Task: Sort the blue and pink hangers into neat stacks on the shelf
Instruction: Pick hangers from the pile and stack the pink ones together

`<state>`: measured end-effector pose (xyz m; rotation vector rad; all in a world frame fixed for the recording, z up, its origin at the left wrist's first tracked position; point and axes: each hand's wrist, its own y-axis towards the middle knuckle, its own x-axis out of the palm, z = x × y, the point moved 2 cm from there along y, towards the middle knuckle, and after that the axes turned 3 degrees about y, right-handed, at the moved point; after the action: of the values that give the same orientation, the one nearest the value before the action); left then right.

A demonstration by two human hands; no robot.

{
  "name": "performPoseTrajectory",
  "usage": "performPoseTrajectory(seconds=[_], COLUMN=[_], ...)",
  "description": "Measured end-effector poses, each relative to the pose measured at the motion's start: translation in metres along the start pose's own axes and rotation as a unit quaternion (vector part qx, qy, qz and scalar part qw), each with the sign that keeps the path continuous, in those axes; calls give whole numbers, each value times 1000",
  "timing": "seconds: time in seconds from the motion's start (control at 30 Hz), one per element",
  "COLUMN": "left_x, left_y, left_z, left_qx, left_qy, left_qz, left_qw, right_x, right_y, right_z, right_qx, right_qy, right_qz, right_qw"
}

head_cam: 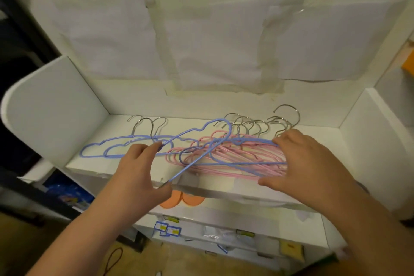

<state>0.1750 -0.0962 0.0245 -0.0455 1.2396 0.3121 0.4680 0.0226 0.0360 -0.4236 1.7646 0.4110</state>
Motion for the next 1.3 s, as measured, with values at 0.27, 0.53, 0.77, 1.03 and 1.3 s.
performPoseTrajectory(seconds=[0.27, 0.53, 0.77, 1.03, 1.3], left_x=[-16, -5, 22, 29, 62], left_y=[-16, -38, -60, -110, -185], left_z=[-7, -13, 49, 192, 364], left_qx=[71, 170, 281, 441, 527], left_qy=[-23, -86, -108, -100, -57], left_qz=[13, -45, -108, -119, -85], left_qw=[997, 981, 947, 884, 843], right_x=[-2, 9, -5, -48, -68], right_y=[-52, -142, -244, -386, -537], right_z=[-26, -55, -64, -27, 70], right_qx=[83, 149, 289, 439, 523], right_qy=[55, -24, -17, -7, -2], right_qz=[30, 25, -44, 54, 112], right_qw=[995, 988, 956, 897, 845])
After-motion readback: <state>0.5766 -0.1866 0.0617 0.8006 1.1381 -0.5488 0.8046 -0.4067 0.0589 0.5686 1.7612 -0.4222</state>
